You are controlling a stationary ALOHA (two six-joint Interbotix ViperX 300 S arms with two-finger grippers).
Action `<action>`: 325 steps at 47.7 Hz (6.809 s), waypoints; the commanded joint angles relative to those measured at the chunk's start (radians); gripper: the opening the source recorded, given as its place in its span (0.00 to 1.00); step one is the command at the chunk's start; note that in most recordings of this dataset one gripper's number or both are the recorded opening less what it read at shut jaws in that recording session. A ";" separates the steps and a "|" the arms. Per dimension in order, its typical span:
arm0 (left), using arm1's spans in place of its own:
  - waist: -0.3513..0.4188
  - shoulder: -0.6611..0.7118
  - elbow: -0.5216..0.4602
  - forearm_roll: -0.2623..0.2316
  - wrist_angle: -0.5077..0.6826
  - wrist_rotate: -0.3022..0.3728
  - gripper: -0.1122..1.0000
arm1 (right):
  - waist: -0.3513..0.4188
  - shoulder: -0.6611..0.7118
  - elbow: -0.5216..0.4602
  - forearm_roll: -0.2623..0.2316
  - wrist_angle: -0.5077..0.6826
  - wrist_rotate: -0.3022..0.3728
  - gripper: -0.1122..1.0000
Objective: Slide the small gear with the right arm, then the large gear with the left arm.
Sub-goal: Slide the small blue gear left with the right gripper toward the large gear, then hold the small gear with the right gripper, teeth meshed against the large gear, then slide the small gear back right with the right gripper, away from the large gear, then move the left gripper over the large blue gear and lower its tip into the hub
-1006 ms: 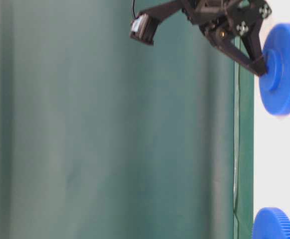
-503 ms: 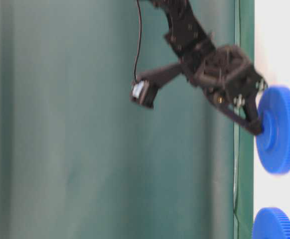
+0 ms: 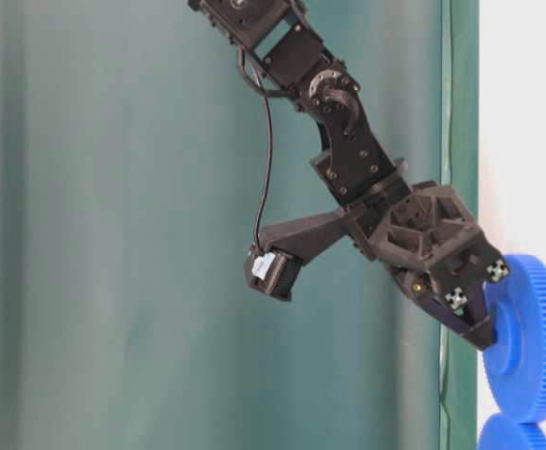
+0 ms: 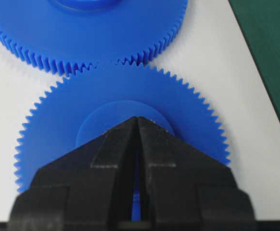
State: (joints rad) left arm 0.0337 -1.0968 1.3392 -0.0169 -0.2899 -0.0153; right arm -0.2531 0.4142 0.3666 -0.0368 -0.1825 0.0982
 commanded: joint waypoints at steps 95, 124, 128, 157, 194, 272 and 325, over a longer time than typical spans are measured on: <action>0.028 0.026 -0.012 -0.009 0.080 -0.002 0.10 | 0.021 -0.063 0.021 -0.034 0.012 -0.002 0.56; 0.029 0.026 -0.017 -0.009 0.080 -0.002 0.10 | 0.020 -0.104 0.118 -0.034 0.031 0.000 0.56; 0.028 0.028 -0.018 -0.009 0.078 -0.002 0.10 | 0.021 -0.129 0.155 -0.034 0.028 0.000 0.56; 0.029 0.098 -0.049 -0.009 0.067 -0.002 0.10 | -0.025 -0.279 0.400 -0.017 0.000 0.051 0.56; 0.028 0.232 -0.107 -0.009 0.035 -0.002 0.10 | -0.071 -0.612 0.818 -0.012 -0.031 0.238 0.56; 0.031 0.236 -0.097 -0.009 0.057 -0.003 0.10 | -0.166 -0.851 0.735 -0.095 0.061 0.256 0.56; 0.368 0.239 -0.029 -0.006 0.360 -0.109 0.10 | -0.147 -0.850 0.758 -0.095 -0.023 0.253 0.56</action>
State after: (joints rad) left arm 0.3850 -0.8652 1.3192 -0.0261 0.0874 -0.1243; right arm -0.4065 -0.4433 1.1428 -0.1304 -0.1856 0.3528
